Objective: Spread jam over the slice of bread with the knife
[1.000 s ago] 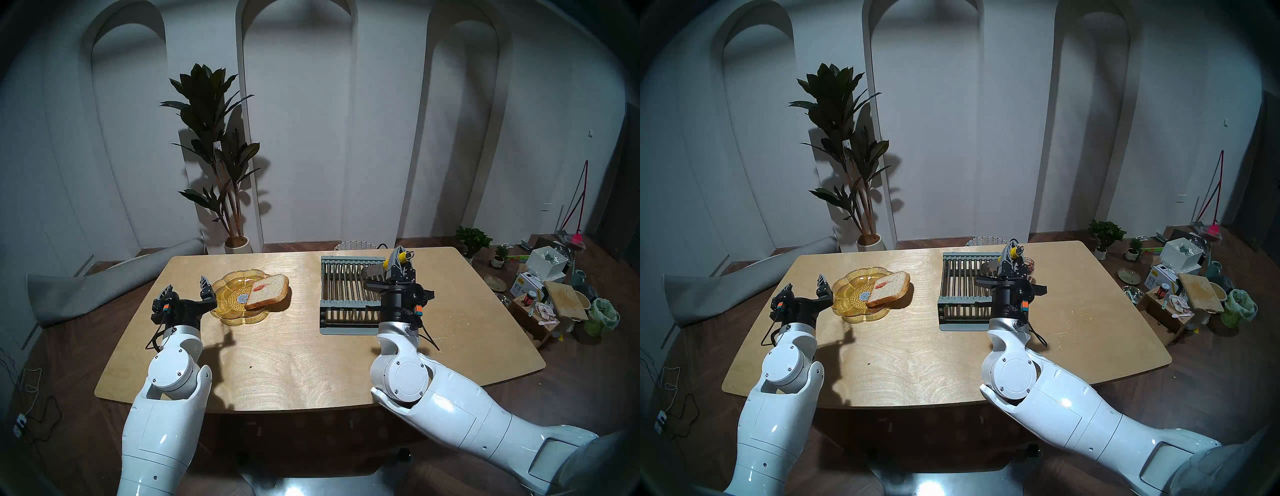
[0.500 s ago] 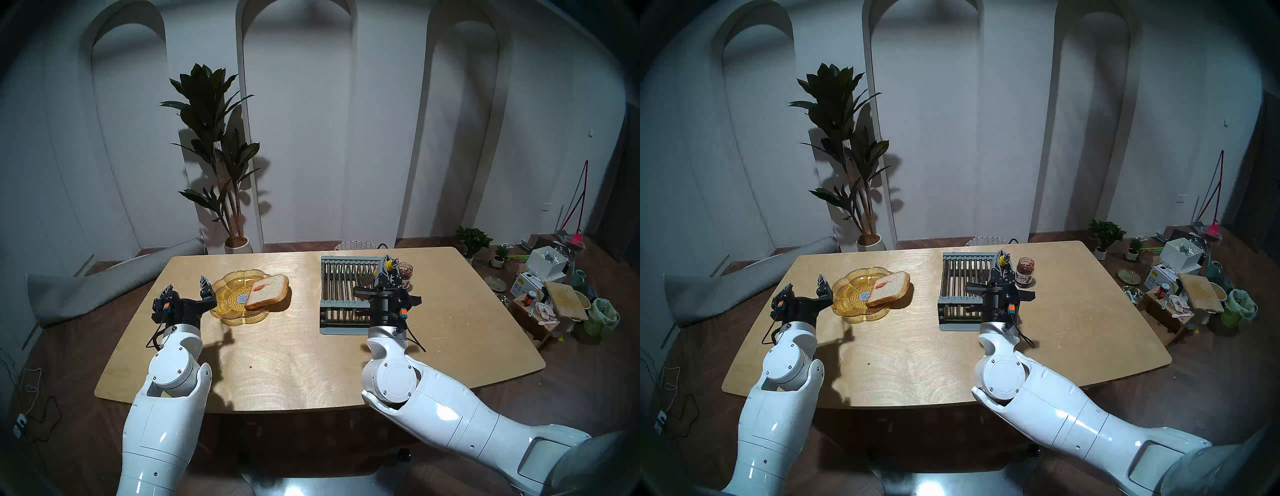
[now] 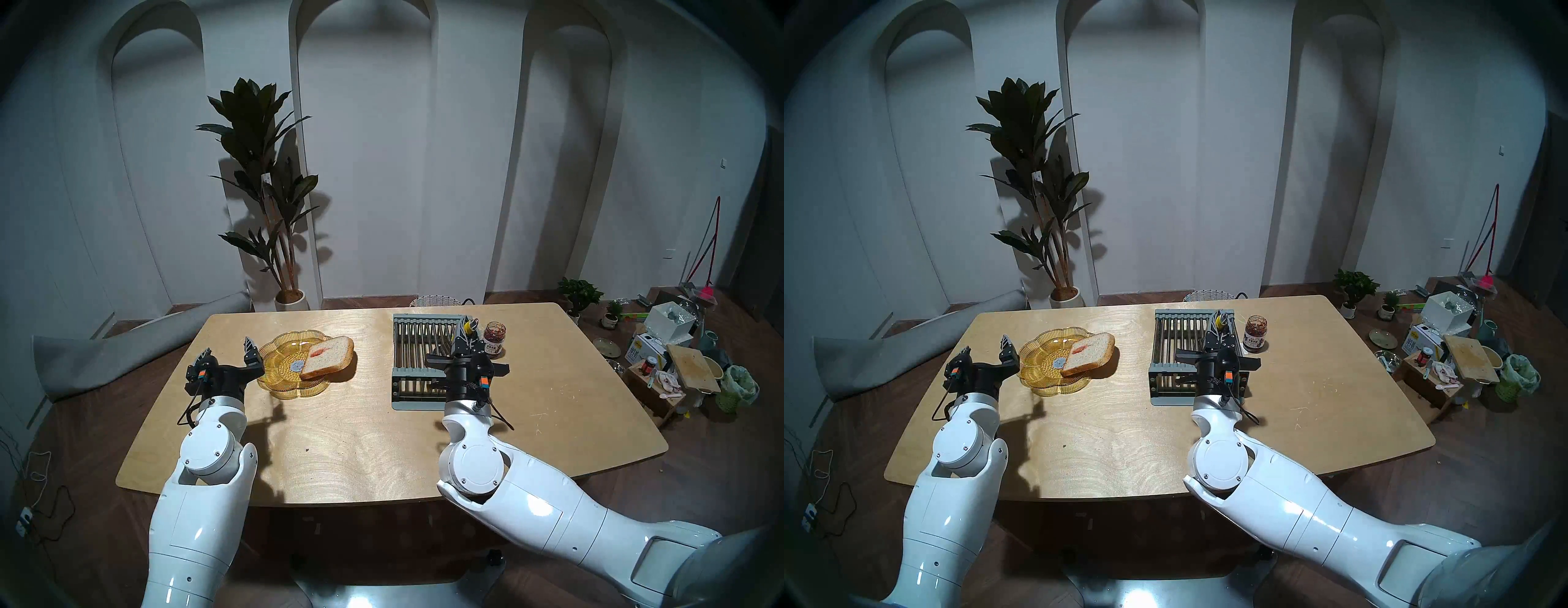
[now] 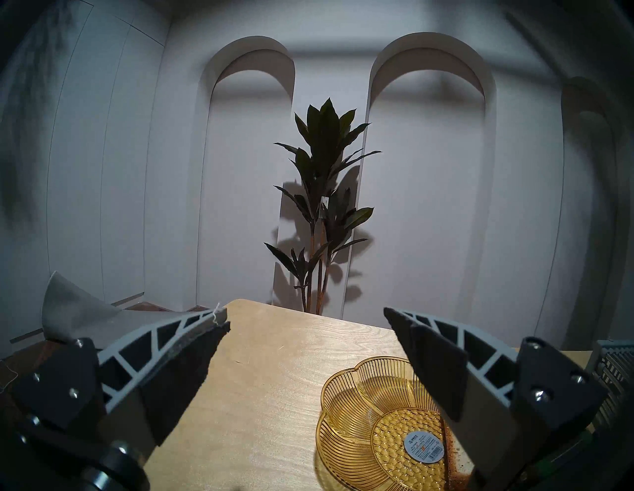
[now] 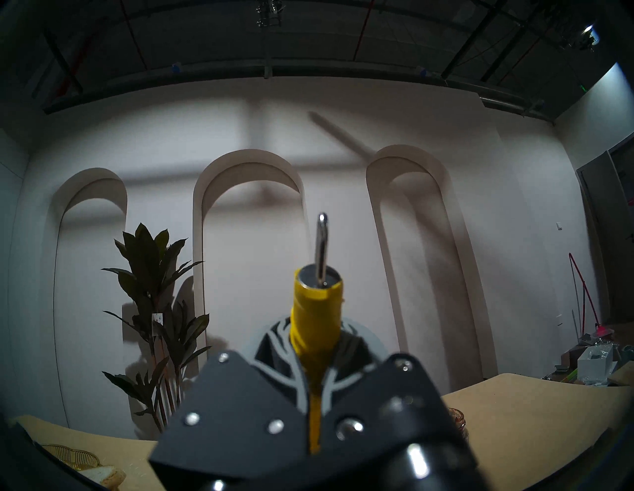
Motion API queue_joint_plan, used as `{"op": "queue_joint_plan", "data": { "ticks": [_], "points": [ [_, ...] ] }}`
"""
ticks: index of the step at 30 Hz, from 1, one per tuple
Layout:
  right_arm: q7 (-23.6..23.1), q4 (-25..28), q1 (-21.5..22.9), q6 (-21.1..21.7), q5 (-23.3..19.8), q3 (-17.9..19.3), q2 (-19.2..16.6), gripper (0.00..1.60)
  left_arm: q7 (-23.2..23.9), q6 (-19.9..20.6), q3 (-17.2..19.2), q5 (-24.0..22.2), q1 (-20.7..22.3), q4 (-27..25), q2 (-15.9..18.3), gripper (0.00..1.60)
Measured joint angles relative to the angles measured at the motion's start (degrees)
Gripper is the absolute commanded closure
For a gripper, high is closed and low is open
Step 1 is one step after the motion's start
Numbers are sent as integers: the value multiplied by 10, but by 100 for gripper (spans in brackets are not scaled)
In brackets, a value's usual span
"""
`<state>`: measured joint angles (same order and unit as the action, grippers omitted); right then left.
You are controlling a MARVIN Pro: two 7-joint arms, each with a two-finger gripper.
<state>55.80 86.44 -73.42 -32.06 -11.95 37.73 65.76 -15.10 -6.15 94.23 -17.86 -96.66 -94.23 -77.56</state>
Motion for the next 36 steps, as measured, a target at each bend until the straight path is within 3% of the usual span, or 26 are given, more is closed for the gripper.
{"op": "queue_joint_plan", "data": {
  "ticks": [36],
  "points": [
    [20, -37, -3, 2, 29, -22, -16, 160, 5, 0, 2, -11, -1, 1, -1, 0]
  ]
}}
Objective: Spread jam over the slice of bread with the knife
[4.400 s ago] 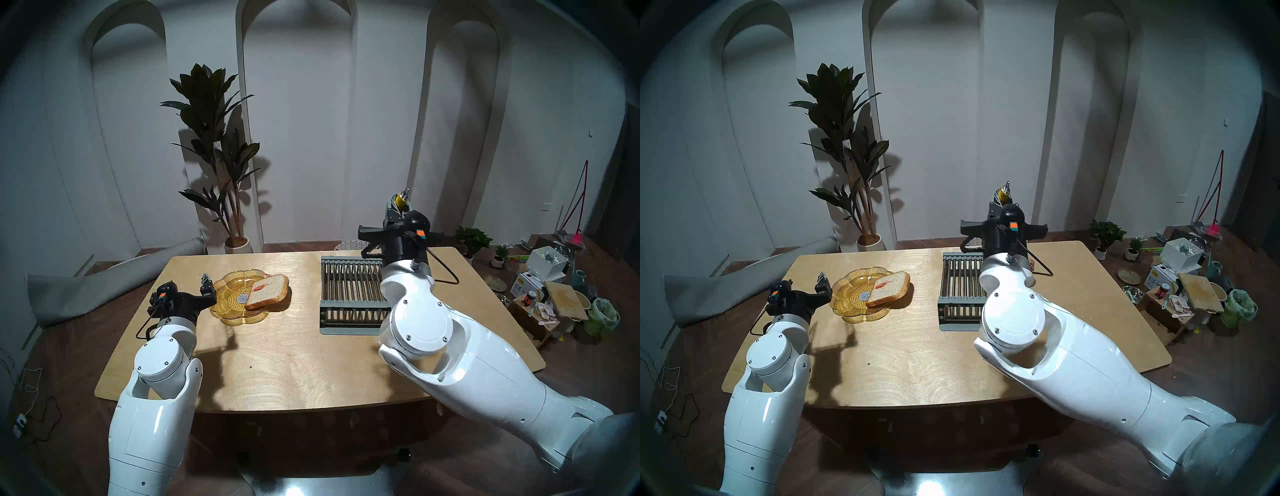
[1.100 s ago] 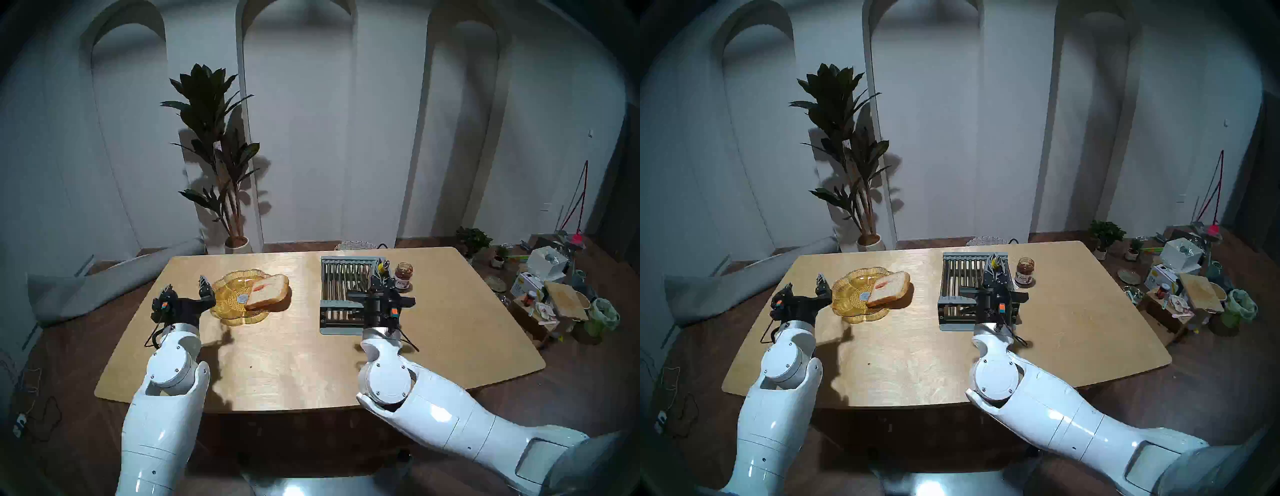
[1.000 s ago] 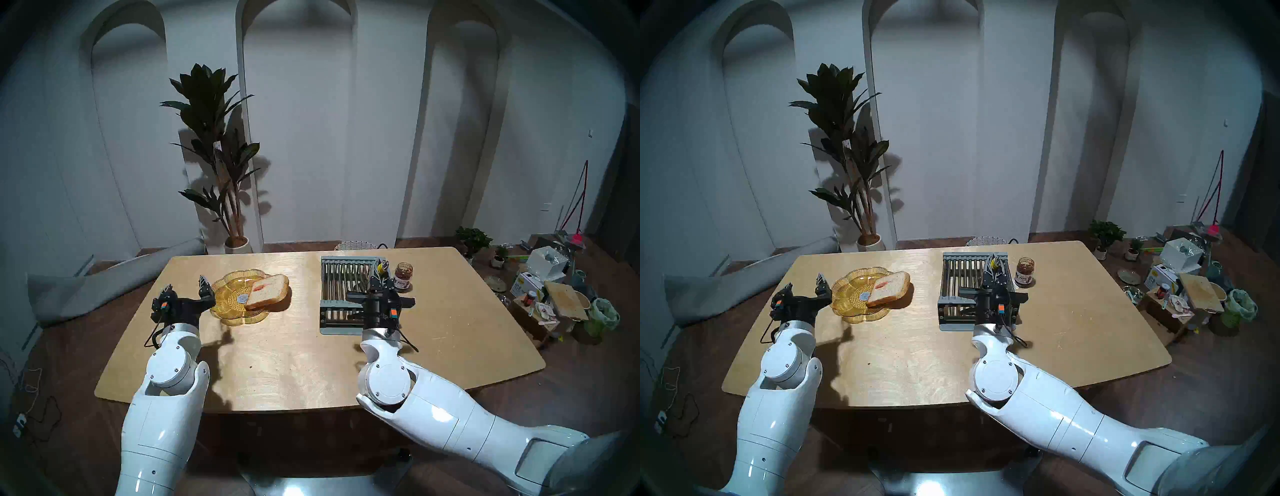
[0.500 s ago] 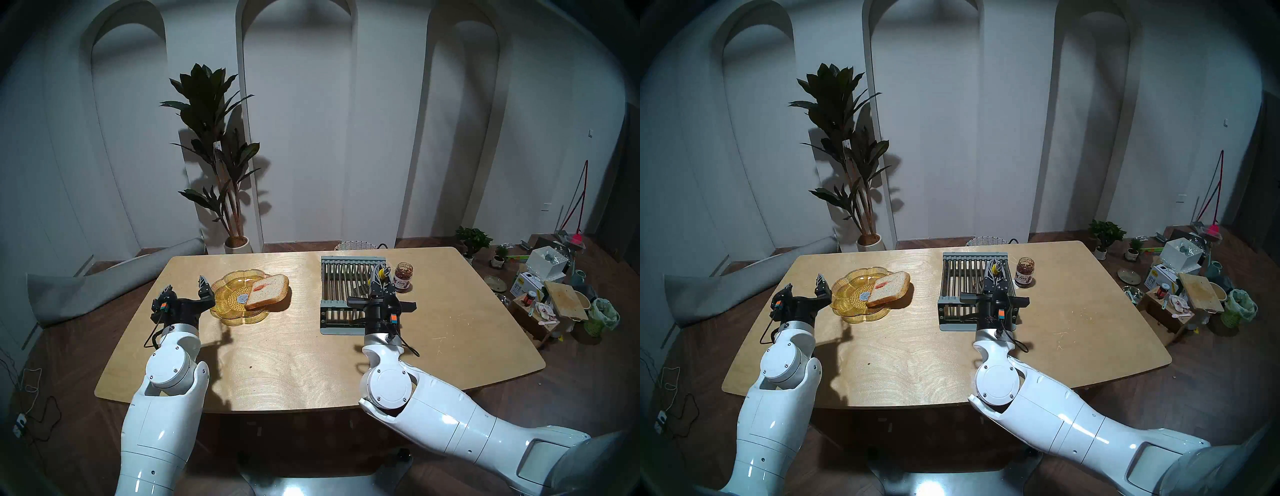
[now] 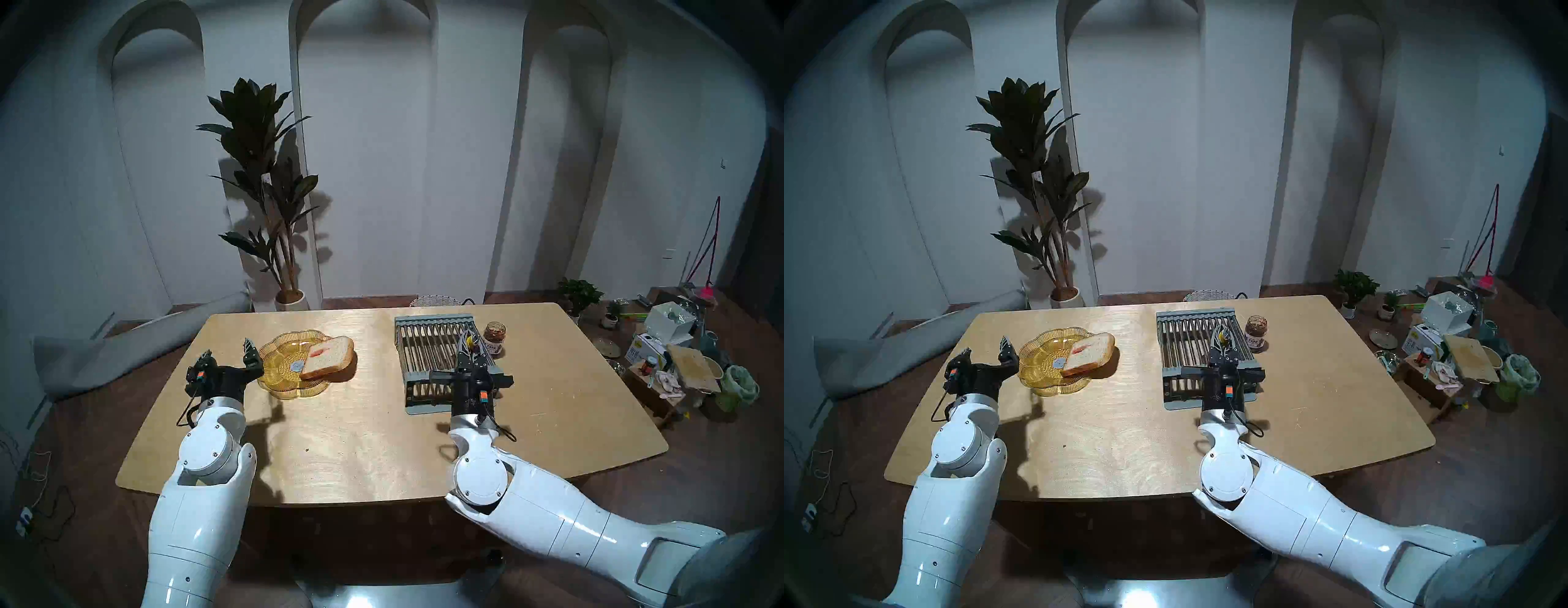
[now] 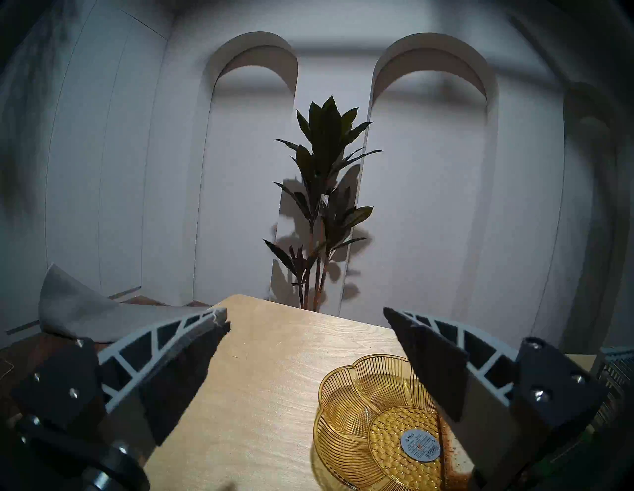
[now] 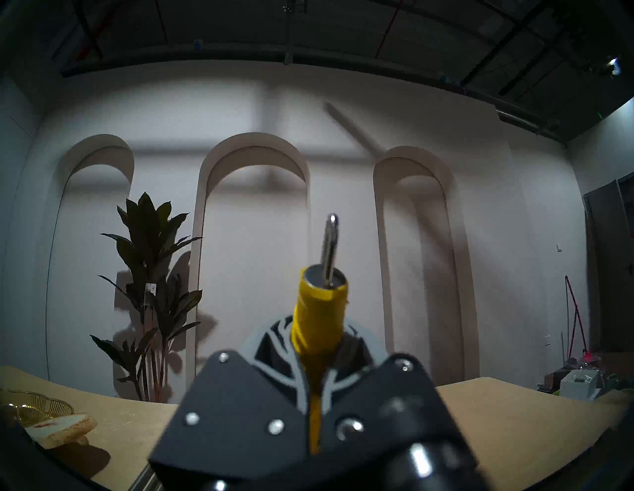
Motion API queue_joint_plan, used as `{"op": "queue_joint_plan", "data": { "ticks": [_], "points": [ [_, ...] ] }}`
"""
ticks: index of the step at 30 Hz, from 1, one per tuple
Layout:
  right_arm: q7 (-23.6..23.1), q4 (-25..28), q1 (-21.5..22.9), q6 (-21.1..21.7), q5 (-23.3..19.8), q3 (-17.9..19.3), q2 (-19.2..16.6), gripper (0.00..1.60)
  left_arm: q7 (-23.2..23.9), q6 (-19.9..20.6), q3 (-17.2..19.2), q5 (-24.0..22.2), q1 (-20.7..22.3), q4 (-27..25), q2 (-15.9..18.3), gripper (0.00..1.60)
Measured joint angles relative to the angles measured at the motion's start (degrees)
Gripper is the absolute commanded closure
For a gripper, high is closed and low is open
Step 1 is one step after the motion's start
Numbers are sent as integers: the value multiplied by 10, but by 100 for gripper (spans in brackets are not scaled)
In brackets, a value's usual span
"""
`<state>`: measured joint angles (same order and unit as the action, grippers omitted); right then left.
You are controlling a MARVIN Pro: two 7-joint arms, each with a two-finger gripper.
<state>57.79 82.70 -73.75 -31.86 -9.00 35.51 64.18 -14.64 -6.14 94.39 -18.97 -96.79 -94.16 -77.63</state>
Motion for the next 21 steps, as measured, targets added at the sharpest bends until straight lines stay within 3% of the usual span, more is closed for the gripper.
{"op": "queue_joint_plan", "data": {
  "ticks": [8, 16, 18, 21],
  "points": [
    [6, -24, 3, -25, 19, -6, 3, 160, 0, 0, 0, 0, 0, 0, -3, 0],
    [8, -69, 7, -88, 37, -11, 8, 160, -1, 0, 0, 0, 0, 1, -8, 0],
    [8, -80, 9, -106, 40, -12, 9, 121, -1, 0, 0, 0, 0, 1, -8, 0],
    [6, -91, 10, -126, 43, -13, 10, 115, -1, 0, -1, 0, 0, 1, -10, 0]
  ]
}}
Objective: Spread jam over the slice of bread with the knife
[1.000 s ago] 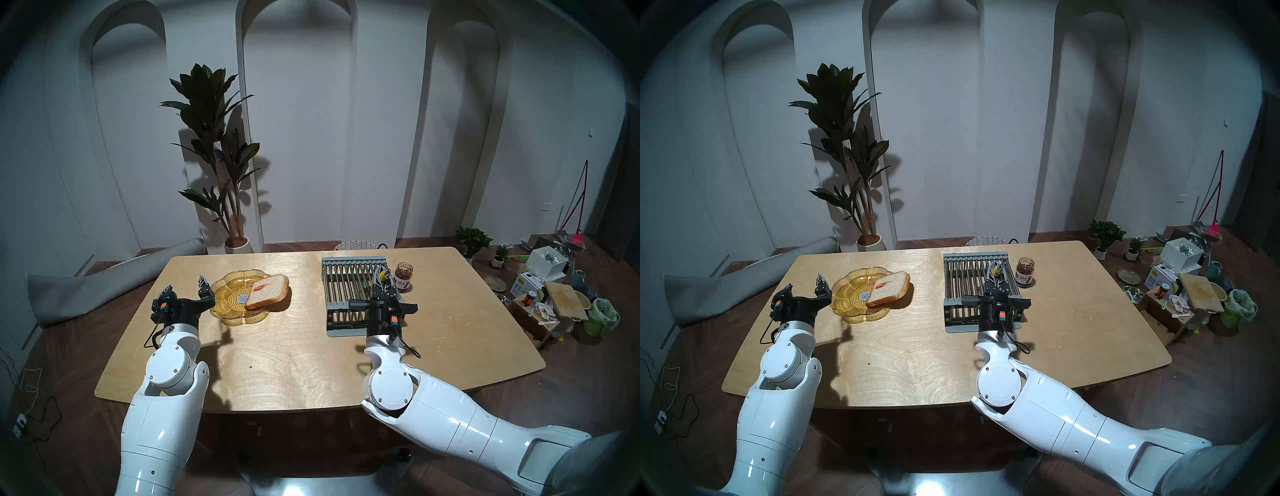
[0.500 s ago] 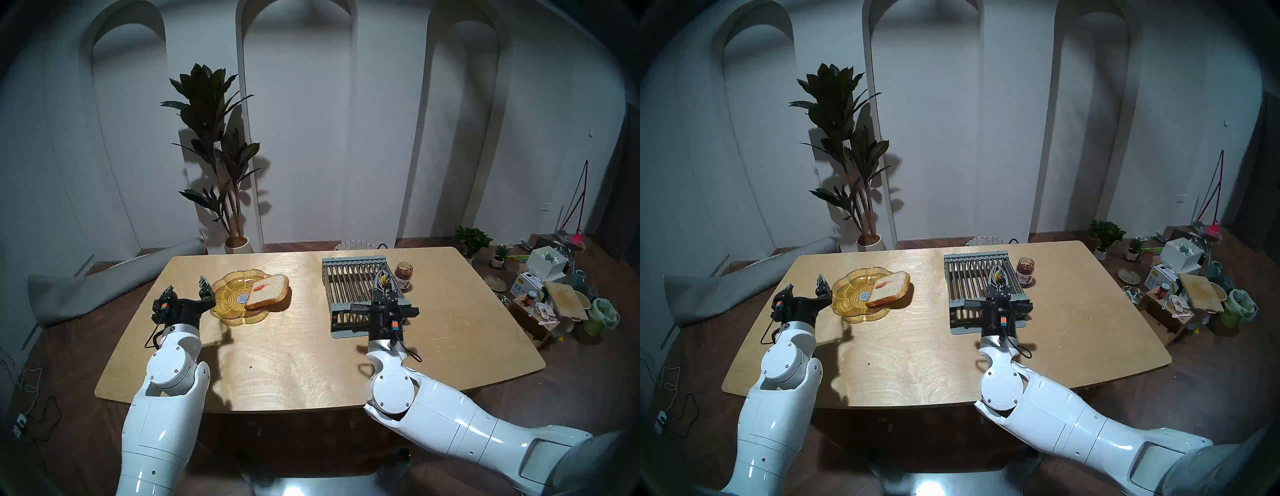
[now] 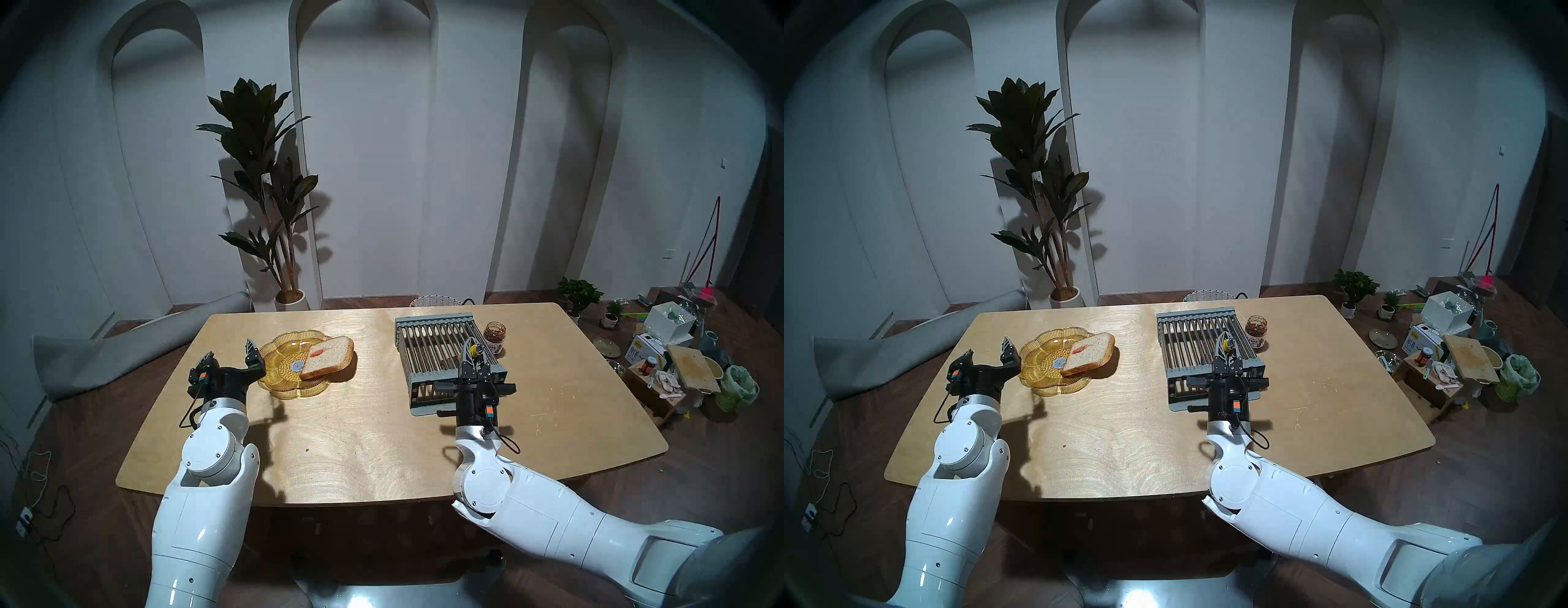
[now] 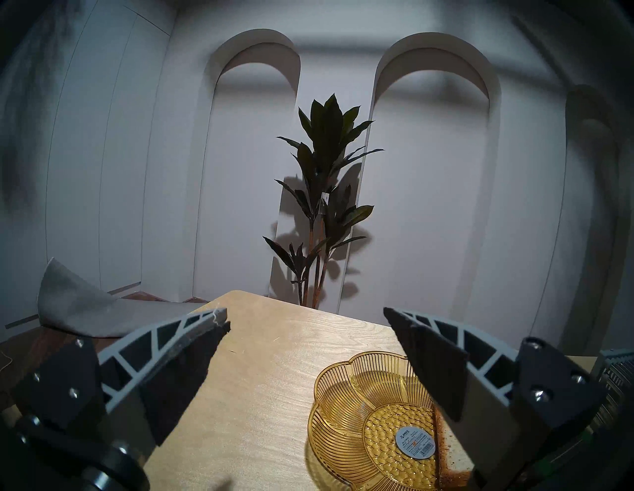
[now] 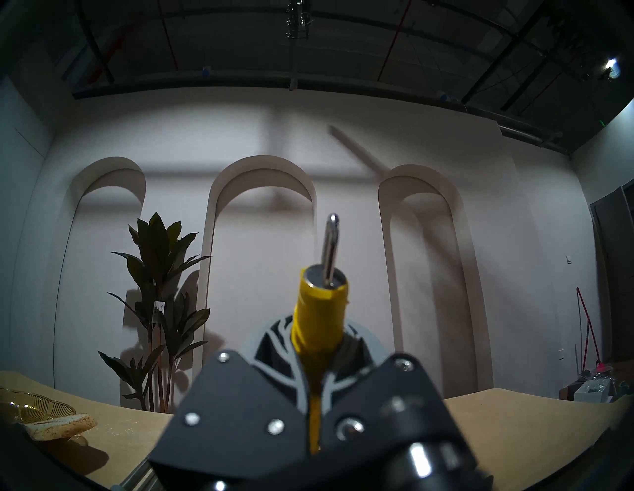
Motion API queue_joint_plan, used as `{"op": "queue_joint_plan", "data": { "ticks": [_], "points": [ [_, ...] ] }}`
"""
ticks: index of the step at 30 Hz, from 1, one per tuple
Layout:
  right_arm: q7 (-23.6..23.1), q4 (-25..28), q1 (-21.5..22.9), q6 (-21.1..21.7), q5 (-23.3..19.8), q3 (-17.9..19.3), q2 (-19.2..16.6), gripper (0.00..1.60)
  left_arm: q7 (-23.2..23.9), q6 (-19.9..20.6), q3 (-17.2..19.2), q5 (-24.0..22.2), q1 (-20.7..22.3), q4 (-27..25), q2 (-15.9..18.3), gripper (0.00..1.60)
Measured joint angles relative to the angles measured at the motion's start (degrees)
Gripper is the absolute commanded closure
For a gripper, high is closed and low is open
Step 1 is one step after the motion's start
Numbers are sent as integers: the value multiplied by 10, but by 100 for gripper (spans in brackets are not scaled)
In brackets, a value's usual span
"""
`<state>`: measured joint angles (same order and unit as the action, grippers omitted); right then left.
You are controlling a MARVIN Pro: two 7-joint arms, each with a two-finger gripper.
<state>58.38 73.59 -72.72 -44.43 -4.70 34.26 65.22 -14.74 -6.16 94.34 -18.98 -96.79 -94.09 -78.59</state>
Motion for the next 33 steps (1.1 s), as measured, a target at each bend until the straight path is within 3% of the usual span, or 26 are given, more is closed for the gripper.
{"op": "queue_joint_plan", "data": {
  "ticks": [1, 3, 5, 6, 23, 33],
  "points": [
    [0, -4, 1, -6, 2, 0, 0, 102, 0, 0, 0, 0, 0, 0, 0, 0],
    [-1, -7, 1, -11, 3, 0, 1, 94, 0, 0, -1, 0, 0, 0, -1, 0],
    [-2, -8, 3, -17, 4, 0, 2, 37, 0, 0, -1, 0, 0, 0, -2, 0],
    [-3, -9, 3, -20, 5, 0, 2, 0, 0, 0, -2, 1, 0, 0, -2, 0],
    [-19, 6, 3, -36, -3, 5, -6, 0, 1, 0, -4, 2, 1, 3, -4, 0],
    [-26, 55, -2, -23, -50, 7, -28, 0, 5, 1, -4, 2, 3, 5, 0, 0]
  ]
}}
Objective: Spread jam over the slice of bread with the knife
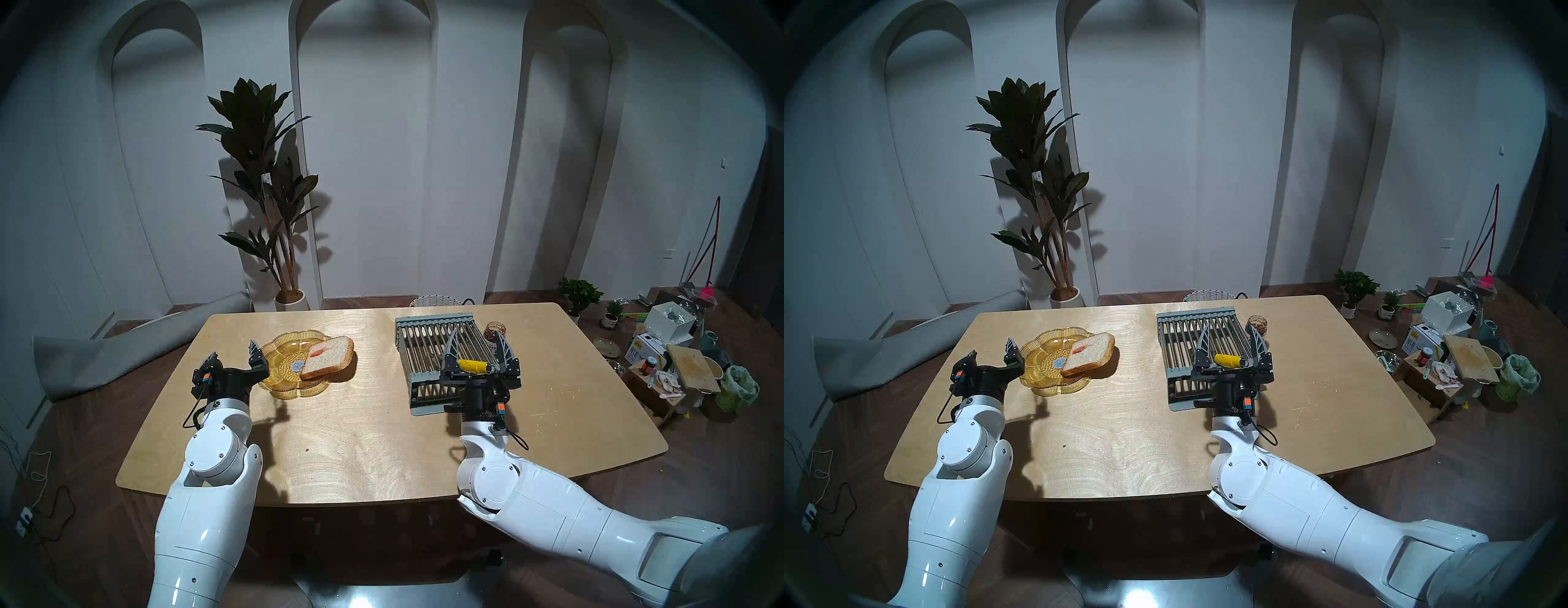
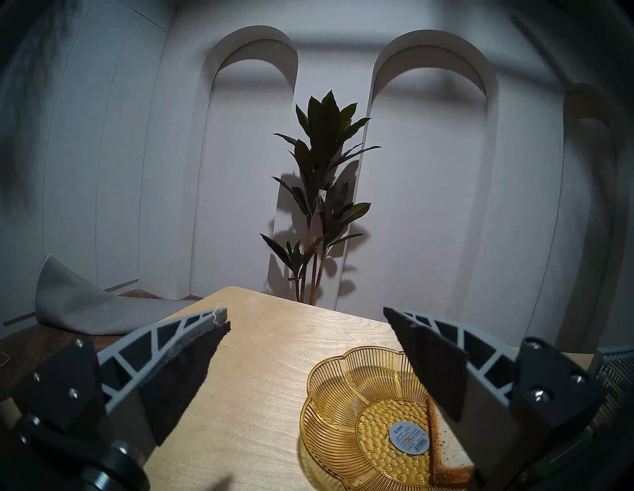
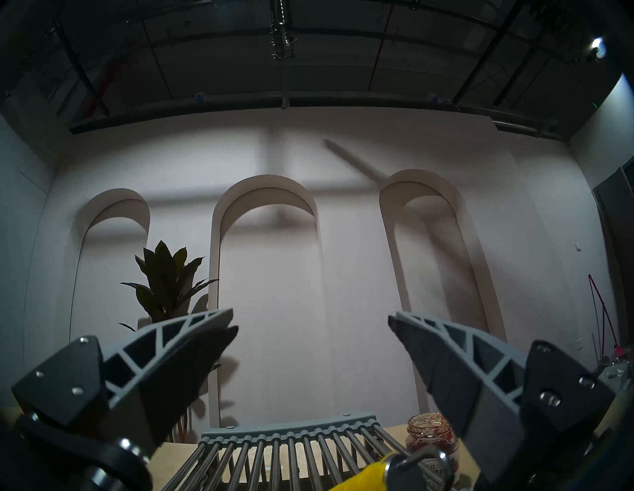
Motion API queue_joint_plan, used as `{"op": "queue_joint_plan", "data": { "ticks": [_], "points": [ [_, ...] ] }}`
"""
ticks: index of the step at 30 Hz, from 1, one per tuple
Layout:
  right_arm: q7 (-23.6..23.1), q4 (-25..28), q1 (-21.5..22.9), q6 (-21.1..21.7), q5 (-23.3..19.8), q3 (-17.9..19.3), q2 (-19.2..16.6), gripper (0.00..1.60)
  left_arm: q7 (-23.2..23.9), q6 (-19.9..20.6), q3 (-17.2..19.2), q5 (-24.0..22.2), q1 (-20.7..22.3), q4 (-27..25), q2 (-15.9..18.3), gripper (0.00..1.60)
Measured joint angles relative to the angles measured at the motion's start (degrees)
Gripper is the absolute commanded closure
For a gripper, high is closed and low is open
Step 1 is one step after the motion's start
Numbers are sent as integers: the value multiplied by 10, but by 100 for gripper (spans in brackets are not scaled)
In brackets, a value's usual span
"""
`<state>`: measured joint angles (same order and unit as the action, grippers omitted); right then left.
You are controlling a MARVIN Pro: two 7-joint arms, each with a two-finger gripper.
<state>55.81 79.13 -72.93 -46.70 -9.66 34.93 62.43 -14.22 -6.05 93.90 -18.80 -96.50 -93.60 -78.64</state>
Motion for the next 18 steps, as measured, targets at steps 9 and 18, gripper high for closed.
{"op": "queue_joint_plan", "data": {
  "ticks": [9, 18],
  "points": [
    [-5, 71, 3, 41, -29, 19, -41, 0, 10, 4, 7, 3, -2, -21, 13, 0],
    [-19, 125, 22, 97, -69, 62, -100, 0, 19, 16, 7, 13, -1, -43, 24, 0]
  ]
}}
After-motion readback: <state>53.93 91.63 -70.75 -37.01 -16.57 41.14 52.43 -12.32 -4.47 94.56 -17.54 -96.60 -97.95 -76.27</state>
